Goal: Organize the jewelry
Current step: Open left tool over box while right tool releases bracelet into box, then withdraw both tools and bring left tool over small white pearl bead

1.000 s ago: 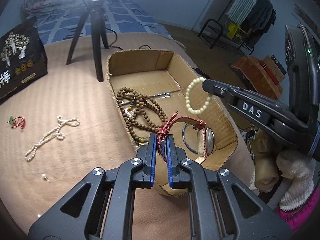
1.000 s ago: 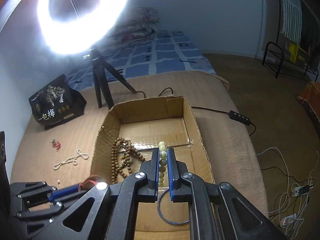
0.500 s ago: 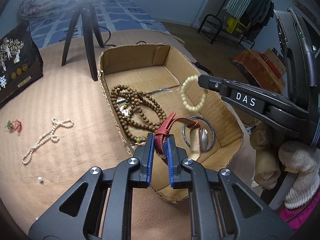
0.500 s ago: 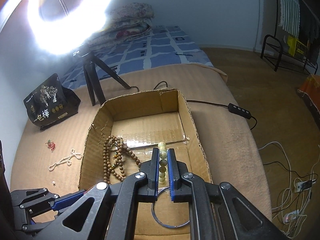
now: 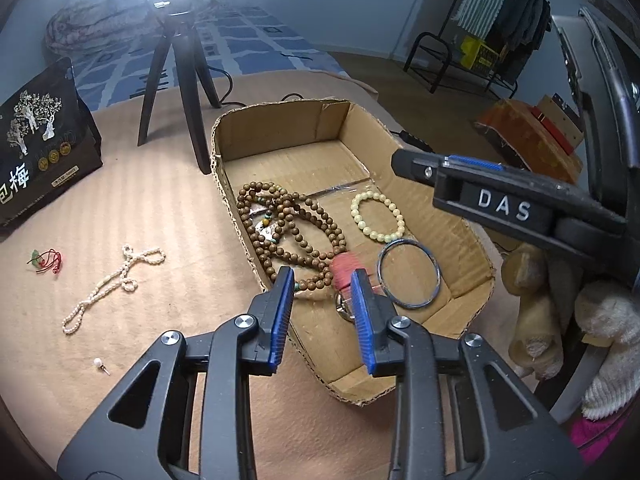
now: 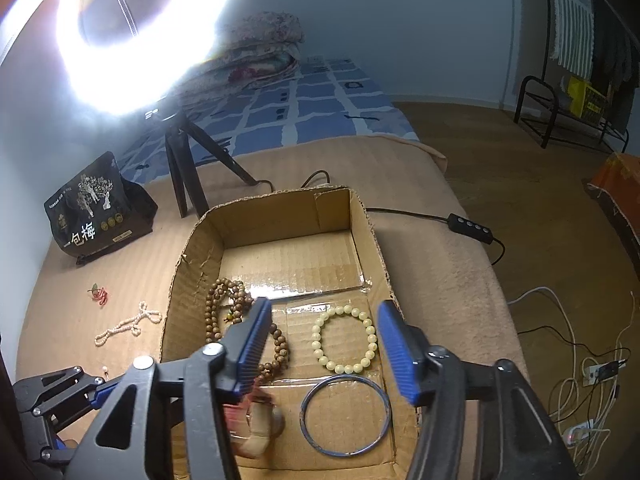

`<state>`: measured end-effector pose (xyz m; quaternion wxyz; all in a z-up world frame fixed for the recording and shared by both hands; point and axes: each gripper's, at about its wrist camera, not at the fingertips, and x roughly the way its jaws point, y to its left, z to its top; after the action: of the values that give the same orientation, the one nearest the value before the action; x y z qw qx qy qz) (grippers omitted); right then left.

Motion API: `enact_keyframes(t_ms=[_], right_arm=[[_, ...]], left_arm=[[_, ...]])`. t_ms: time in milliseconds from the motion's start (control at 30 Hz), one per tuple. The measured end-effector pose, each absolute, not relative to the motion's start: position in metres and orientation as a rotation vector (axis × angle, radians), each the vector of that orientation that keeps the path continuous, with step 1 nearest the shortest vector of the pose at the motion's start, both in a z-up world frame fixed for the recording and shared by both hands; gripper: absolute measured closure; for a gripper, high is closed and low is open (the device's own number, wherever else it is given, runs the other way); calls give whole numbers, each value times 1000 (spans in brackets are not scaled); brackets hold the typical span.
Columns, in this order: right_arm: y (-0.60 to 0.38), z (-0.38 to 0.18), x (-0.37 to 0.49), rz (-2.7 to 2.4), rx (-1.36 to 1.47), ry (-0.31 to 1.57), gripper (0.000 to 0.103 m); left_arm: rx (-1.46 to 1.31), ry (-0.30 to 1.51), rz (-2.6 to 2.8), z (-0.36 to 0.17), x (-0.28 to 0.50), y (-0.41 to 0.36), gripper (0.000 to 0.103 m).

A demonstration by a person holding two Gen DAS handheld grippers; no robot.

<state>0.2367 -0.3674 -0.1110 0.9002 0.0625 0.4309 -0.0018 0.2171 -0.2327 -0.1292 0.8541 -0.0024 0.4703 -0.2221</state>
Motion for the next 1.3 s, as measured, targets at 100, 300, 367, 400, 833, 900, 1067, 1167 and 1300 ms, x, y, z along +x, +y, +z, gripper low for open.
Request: enact_keyframes(t_ms=[100,300,367,400,833,900,1067,1167,1300], right_arm=[[-369,-107,234,-18,140,880,26],[-366,-97,229,-55,132,861,12],[-365,-93,227,-66,130,852,8],[-364,-91,226,-67,130,846,8],[-324,-67,213,3,128,807,4],[-314,-65,212,20,119,805,4],[-285,-62,210,76,104,807,4],[-266,-64,211,115,96,815,4],[-244,-67,213,162,91,832,4]], left_arm=[[12,983,-461,-126,213,-232,61],[25,961,-439,-116,208,-224,43],[34,961,-436,-113,206,-220,42],[36,962,-437,-112,206,-218,42],[-29,947,-354,-103,203,-131,42],[-39,946,-332,-103,204,-115,42],[-81,937,-267,-102,207,-65,42],[-118,935,-233,-101,209,-36,42],[-147,933,-190,-104,209,-1,42]])
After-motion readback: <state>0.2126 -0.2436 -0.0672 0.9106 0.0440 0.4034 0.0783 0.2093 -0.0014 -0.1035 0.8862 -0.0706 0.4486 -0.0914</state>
